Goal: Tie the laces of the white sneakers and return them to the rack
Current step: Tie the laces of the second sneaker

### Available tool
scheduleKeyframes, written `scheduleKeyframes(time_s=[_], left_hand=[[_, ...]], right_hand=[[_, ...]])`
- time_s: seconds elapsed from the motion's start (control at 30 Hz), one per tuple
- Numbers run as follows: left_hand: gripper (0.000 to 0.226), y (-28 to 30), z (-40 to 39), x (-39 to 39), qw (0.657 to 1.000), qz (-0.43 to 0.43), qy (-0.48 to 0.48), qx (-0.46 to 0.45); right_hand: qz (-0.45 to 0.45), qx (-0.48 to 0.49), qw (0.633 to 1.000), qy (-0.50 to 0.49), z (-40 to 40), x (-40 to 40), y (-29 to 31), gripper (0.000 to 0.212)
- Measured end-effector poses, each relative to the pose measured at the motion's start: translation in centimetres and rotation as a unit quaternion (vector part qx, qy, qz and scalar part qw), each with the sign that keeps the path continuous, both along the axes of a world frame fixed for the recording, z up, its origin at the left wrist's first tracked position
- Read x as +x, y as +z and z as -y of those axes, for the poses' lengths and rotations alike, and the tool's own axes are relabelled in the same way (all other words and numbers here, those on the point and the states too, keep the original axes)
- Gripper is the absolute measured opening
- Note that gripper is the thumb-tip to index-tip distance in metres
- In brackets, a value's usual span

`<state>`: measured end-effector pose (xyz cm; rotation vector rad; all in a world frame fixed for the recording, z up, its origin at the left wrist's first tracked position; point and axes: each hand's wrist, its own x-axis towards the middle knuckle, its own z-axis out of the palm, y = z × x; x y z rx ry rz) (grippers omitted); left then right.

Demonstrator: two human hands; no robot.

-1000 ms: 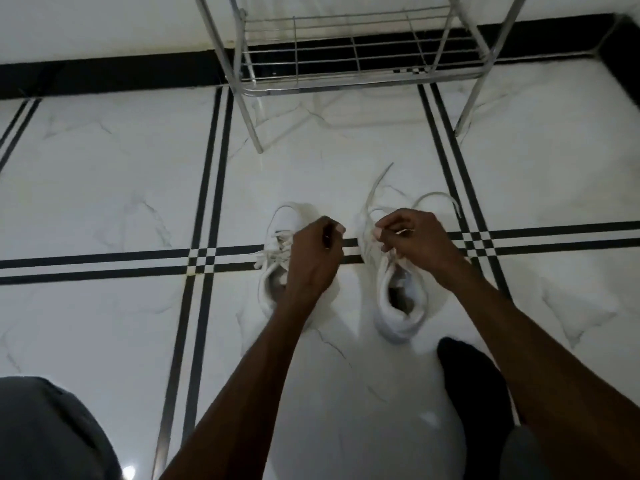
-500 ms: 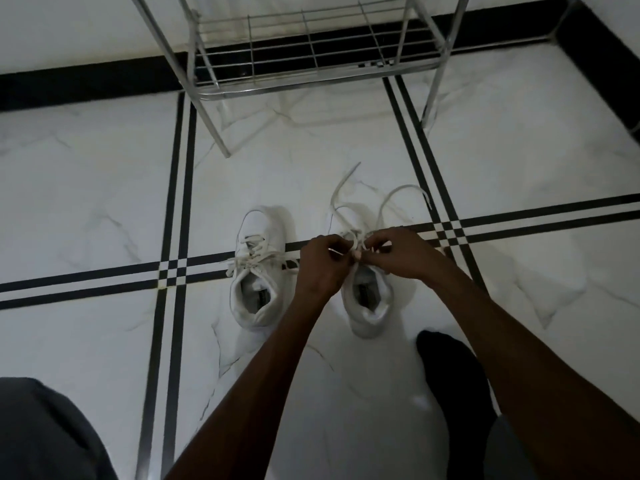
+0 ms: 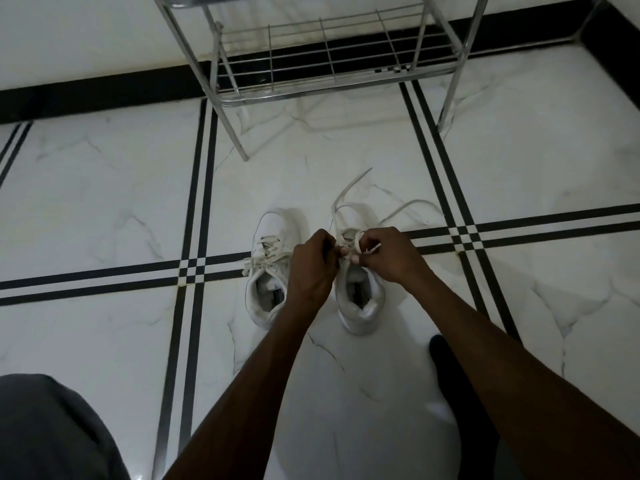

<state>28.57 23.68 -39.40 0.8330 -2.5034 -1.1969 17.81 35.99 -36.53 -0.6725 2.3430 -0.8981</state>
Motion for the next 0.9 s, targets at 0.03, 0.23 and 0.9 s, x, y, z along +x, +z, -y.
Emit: scheduleKeyframes(time_s=[0.03,0.23,0.9], left_hand=[[0.008,0.1,-0.1,0.0,1.000,-0.001,-0.001,-0.012],[0.014,0.2,-0.4,-0.1,0.998,0.009,-0.009,-0.064],[0.037,2.3,1.1,-0.7,0.978,0.008,0.030,0.205]], right_hand=[[-0.011,-0.004,1.000,-0.014,-0.1,0.1,-0.1,0.023],[-0.090,-0.023,0.993,-0.066,-0.2,0.7,-0.4,0.029],[0.079,-0.069,0.989,-0.104,0.8,-0.8,0.2,0.016]])
